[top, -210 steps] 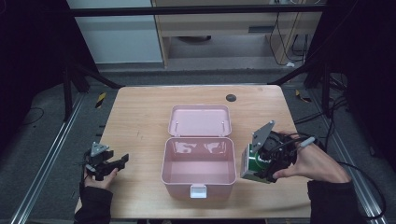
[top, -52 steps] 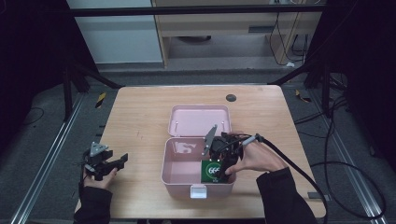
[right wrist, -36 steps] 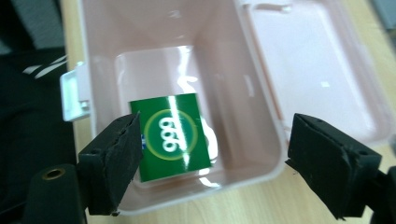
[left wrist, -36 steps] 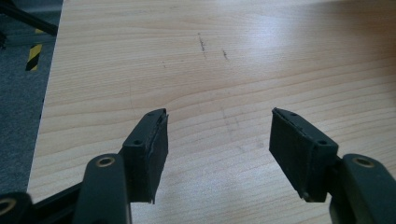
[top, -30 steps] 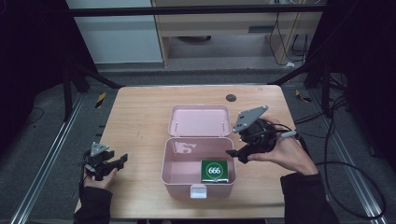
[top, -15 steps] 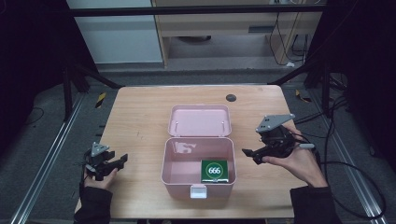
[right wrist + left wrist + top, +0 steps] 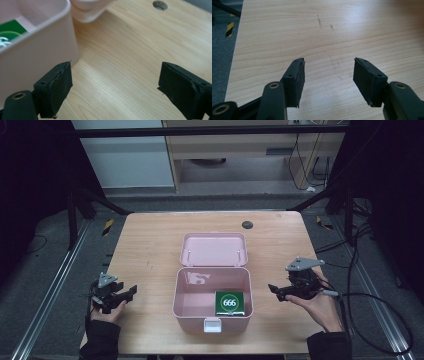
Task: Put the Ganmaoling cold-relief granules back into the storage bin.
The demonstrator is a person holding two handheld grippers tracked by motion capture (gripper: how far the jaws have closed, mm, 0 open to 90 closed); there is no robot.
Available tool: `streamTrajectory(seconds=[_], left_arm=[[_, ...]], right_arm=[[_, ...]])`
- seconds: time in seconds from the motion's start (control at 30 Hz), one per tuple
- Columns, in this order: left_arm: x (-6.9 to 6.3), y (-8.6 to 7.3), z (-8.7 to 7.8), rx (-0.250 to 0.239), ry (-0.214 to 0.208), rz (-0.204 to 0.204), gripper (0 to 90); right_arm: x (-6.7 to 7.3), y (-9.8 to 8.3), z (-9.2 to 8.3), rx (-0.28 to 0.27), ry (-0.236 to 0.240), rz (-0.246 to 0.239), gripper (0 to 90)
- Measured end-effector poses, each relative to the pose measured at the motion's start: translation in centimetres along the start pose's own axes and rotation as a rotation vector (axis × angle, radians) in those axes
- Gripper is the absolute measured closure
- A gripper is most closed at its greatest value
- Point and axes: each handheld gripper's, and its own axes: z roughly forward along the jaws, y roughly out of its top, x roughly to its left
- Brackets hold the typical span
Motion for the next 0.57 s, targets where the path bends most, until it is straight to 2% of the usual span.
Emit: streamTrajectory(seconds=[0.13, 0.23, 0.33, 0.57], left_arm=[[0.0, 0.0, 0.1, 0.005, -0.004, 0.004, 42.3], [-0.1, -0.1, 0.2, 0.01, -0.004, 0.013, 42.1], [-0.1, -0.1, 0.3, 0.013, -0.002, 0.014, 41.5], [-0.4, -0.3, 0.7, 0.028, 0.003, 0.038, 38.8]], right_arm=[[-0.8, -2.4, 1.3, 0.0, -0.032, 0.053, 9.7], [-1.2, -3.2, 1.7, 0.007, -0.056, 0.051, 9.1], [-1.7, -4.2, 2.1, 0.001, -0.071, 0.084, 8.8], [-2.9, -6.3, 2.8, 0.033, -0.119, 0.138, 7.7]])
